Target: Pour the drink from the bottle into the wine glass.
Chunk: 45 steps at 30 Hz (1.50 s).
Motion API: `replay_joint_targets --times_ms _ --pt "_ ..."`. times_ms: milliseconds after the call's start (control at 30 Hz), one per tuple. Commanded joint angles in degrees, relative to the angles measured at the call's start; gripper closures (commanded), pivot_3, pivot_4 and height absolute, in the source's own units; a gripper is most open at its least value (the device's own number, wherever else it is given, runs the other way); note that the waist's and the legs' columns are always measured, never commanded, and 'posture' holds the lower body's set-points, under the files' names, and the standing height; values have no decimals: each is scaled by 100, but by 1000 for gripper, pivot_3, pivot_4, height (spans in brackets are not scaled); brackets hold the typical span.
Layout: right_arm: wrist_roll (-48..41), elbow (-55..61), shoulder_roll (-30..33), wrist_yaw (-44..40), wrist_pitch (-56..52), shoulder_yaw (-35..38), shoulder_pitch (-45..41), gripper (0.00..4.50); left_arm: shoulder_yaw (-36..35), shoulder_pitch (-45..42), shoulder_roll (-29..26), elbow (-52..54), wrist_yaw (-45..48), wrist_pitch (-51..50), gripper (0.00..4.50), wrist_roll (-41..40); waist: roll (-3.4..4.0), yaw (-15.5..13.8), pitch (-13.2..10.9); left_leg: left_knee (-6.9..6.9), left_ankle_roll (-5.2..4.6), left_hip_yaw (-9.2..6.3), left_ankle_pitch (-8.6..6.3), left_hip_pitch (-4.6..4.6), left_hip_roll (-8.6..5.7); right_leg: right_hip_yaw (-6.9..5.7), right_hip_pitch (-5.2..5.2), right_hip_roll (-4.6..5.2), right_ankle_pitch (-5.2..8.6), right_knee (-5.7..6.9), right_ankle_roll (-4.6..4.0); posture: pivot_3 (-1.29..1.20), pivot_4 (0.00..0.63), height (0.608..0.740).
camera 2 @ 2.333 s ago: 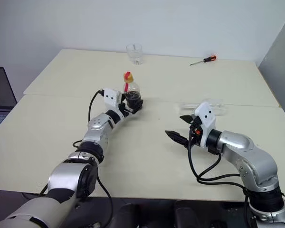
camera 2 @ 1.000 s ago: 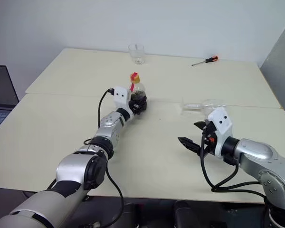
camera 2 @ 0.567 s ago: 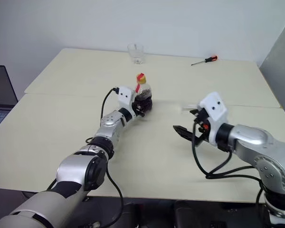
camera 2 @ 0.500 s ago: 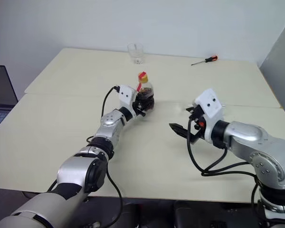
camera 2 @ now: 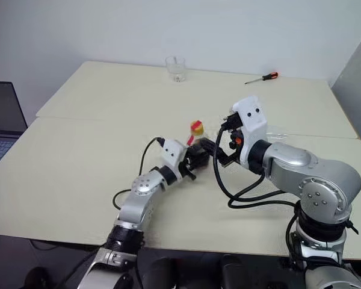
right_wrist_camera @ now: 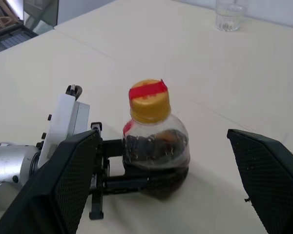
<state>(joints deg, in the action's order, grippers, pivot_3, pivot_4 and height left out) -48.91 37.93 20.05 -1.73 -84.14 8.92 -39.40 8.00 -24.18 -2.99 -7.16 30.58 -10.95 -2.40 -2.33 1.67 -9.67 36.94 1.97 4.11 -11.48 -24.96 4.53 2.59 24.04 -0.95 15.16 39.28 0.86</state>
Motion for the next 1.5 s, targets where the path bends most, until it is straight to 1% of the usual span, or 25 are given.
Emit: replay_joint_targets --times_ms 33,267,300,333,433,533,767,933,1000,1067,1133,1233,1367,1500 --pt "162 73 -169 182 -127 -39 -130 0 198 -157 38 332 17 -93 3215 -59 2 5 1 -1 0 -2 0 0 0 0 0 -1 0 0 0 0 150 740" --pt "579 -100 -585 415 -11 -26 -250 0 373 -225 -36 443 219 -340 3235 -173 3 21 1 -5 -1 -16 0 0 2 -4 2 -7 1 0 1 0 150 740" --pt "613 -98 -624 411 -16 -13 -256 389 378 -226 -43 455 222 -348 3242 -176 3 21 1 -5 -1 -19 0 -1 2 -4 2 -7 1 -2 1 0 150 740" --pt "642 -94 -656 409 -18 -2 -255 628 386 -227 -49 465 223 -356 3261 -179 3 21 1 -5 -1 -21 0 -1 2 -2 2 -6 1 -3 1 0 150 740" --pt "727 -110 -800 430 -22 65 -251 1623 410 -227 -73 494 238 -381 3318 -193 3 17 1 -5 -1 -26 0 -1 1 -4 1 -6 1 -5 1 0 150 740" --pt "837 -161 -934 439 -22 115 -235 1629 496 -240 -182 516 314 -272 3358 -120 3 18 1 -7 -1 -30 0 -1 1 -4 1 -6 1 -6 1 0 150 740" --pt "975 -169 -1004 335 -88 148 -255 1629 577 -308 -298 529 418 -274 3398 -185 4 19 1 -10 -1 -36 0 -1 1 -6 1 -6 2 -8 2 0 150 740" --pt "546 104 -289 -301 -493 954 -453 1629 339 -600 -621 272 1051 -140 3472 -535 7 12 -1 -10 -1 -37 0 -6 0 -9 2 -6 2 -15 2 0 150 740" --pt "176 293 78 -737 -686 1120 -521 1629 245 -760 -746 48 1293 -33 3495 -661 7 2 -1 -11 -2 -38 -1 -6 0 -12 0 -5 3 -21 2 0 150 740" --pt "-159 422 318 -1026 -801 1273 -587 1629 155 -884 -798 -139 1512 33 3497 -827 7 6 -1 -15 -2 -37 -1 -6 -1 -10 0 -4 3 -24 2 0 150 740" --pt "-516 450 545 -1161 -833 1540 -694 1629 106 -1001 -870 -292 1992 106 3523 -1080 9 20 -2 -19 -3 -39 -1 -6 0 -10 1 -6 5 -24 0 0 150 740" --pt "-885 437 754 -1180 -836 1716 -731 1629 126 -1089 -940 -459 2417 168 3555 -1206 12 17 -4 -23 -3 -41 -1 -6 0 -14 2 -7 6 -23 -1 0 150 740" --pt "-1276 435 896 -992 -836 1599 -663 1629 258 -1046 -1079 -344 3322 -36 3605 -1586 13 21 -5 -23 -3 -42 -1 -5 1 -11 2 -7 8 -23 -1 0 150 740" --pt "-1717 457 973 -547 -836 1352 -556 1629 418 -993 -1218 -118 3619 -230 3666 -1616 13 20 -5 -23 -3 -45 -1 -6 1 -12 2 -7 10 -23 3 0 150 740"
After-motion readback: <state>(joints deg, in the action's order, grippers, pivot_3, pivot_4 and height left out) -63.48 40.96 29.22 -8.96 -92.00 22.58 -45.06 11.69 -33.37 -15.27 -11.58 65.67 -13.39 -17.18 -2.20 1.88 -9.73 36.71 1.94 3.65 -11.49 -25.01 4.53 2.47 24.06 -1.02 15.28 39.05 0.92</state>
